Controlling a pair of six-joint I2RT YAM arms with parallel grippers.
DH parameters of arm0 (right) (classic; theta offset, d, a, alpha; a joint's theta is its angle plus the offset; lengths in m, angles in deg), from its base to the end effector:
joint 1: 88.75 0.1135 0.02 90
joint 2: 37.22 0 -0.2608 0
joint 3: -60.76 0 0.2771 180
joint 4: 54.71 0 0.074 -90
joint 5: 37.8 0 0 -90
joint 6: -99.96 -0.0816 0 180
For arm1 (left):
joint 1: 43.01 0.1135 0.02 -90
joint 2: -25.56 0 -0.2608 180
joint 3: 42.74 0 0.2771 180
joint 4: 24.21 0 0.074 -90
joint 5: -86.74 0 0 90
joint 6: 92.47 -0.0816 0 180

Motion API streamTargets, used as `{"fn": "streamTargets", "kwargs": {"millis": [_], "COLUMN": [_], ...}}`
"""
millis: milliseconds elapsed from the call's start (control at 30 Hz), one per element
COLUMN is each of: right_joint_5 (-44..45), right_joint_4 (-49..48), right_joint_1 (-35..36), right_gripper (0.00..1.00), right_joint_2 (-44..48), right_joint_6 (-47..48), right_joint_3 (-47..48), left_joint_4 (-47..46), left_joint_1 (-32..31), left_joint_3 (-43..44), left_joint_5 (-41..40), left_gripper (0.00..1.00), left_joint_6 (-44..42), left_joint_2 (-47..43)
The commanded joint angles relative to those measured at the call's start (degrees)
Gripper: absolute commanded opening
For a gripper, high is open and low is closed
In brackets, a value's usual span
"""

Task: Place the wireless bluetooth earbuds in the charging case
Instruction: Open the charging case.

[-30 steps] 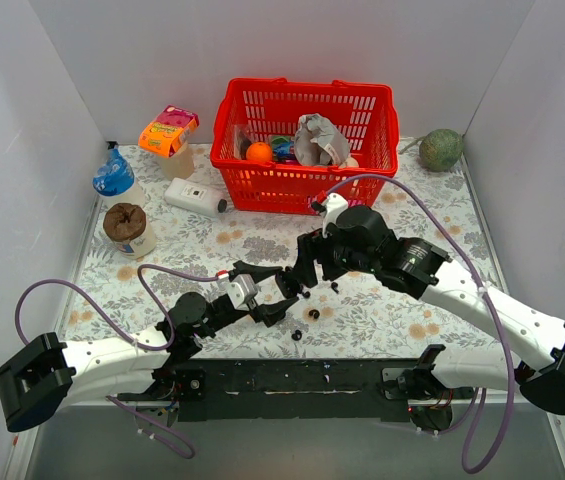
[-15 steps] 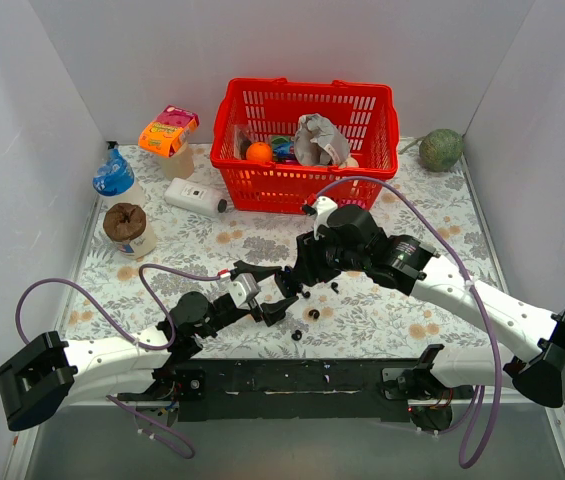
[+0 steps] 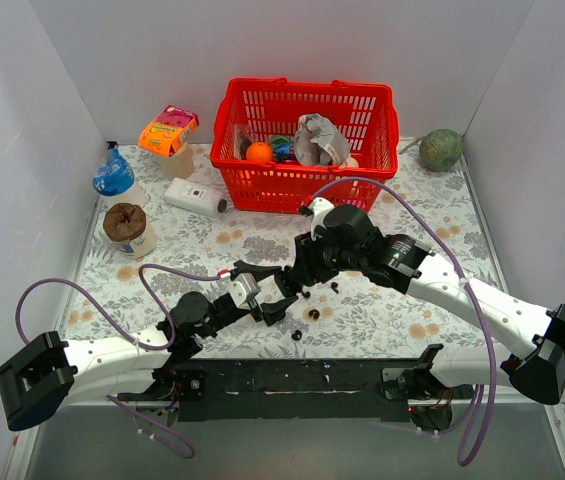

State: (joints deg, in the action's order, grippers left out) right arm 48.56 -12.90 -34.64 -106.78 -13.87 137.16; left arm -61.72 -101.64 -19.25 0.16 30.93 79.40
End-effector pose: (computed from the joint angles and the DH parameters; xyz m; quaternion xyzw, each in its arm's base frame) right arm 0.1901 0.2715 0.3018 -0.2457 0.8518 0.3123 0.3413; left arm 0.1309 -0.2241 0.2034 0.1663 0.6404 -0.5530 0.5063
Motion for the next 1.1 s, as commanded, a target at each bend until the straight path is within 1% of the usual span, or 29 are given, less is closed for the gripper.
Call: {"fn": "streamTargets", "kwargs": {"millis": [0, 167, 233, 267, 333, 400, 433, 467, 500, 567, 633, 700, 733, 767, 833, 867, 1000, 1067], "right_joint_5": [-0.58, -0.05, 0.30, 0.47, 1.26, 2.58, 3.11, 3.37, 5.12, 6.18, 7.24, 7.59, 7.59, 7.68, 7.77, 7.77, 9.96, 10.23], "right_joint_4": [-2.58, -2.05, -1.70, -1.53, -0.39, 0.58, 1.71, 2.34, 2.95, 4.62, 6.02, 6.82, 7.17, 7.96, 8.49, 8.93, 10.86, 10.95], "right_joint_1": [-0.05, 0.12, 0.03, 0.03, -0.05, -0.05, 0.03, -0.05, 0.12, 0.12, 0.12, 0.12, 0.12, 0.21, 0.12, 0.12, 0.21, 0.21], "right_gripper": [0.42, 0.29, 0.22, 0.13, 0.01, 0.01, 0.01, 0.01, 0.01, 0.01, 0.01, 0.01, 0.01, 0.01, 0.01, 0.01, 0.01, 0.01], "right_joint_2": [-0.22, -0.31, -0.31, -0.40, -0.49, -0.40, -0.49, -0.32, -0.23, 0.04, 0.04, 0.39, 0.22, 0.30, 0.39, 0.65, 1.09, 1.97], "right_joint_6": [0.02, 0.10, 0.37, 0.54, 1.33, 2.30, 3.26, 3.79, 4.40, 6.16, 7.31, 8.63, 9.06, 9.68, 10.47, 10.91, 14.59, 16.70], "right_joint_3": [0.79, 0.79, 0.96, 1.23, 1.75, 3.15, 3.68, 4.30, 4.91, 6.85, 8.60, 9.66, 10.45, 10.89, 11.60, 12.12, 14.50, 15.37], "left_joint_4": [-0.78, -1.04, -1.22, -1.39, -1.40, -1.05, -1.04, -1.04, -0.61, 0.36, 2.81, 3.78, 3.96, 4.05, 5.01, 6.32, 11.95, 14.06], "left_joint_1": [-0.17, -0.17, -0.17, -0.17, -0.17, -0.26, -0.17, -0.25, -0.26, -0.26, -0.25, -0.26, -0.26, -0.26, -0.26, -0.26, -0.17, -0.08], "left_joint_3": [0.97, 1.06, 1.14, 1.15, 1.23, 1.67, 1.76, 1.85, 2.02, 2.81, 4.30, 5.01, 5.45, 5.63, 6.76, 7.21, 9.67, 9.41], "left_joint_5": [-0.87, -1.13, -1.31, -1.31, -1.22, -1.31, -1.31, -1.31, -1.57, -2.62, -5.26, -8.25, -9.12, -10.53, -12.20, -14.47, -17.83, -17.49], "left_gripper": [0.00, 0.00, 0.00, 0.00, 0.00, 0.00, 0.03, 0.07, 0.18, 0.29, 0.44, 0.61, 0.76, 0.98, 0.98, 0.98, 0.98, 0.98], "left_joint_6": [-0.80, -0.71, -0.54, -0.54, -0.10, 0.16, 0.69, 0.95, 1.22, 2.62, 3.59, 5.17, 5.52, 5.96, 6.49, 7.02, 8.25, 9.13], "left_joint_2": [-0.67, -0.50, -0.32, -0.06, 0.12, 0.73, 0.91, 1.09, 1.17, 1.79, 2.58, 3.19, 3.63, 3.81, 4.25, 4.43, 3.64, 1.89]}}
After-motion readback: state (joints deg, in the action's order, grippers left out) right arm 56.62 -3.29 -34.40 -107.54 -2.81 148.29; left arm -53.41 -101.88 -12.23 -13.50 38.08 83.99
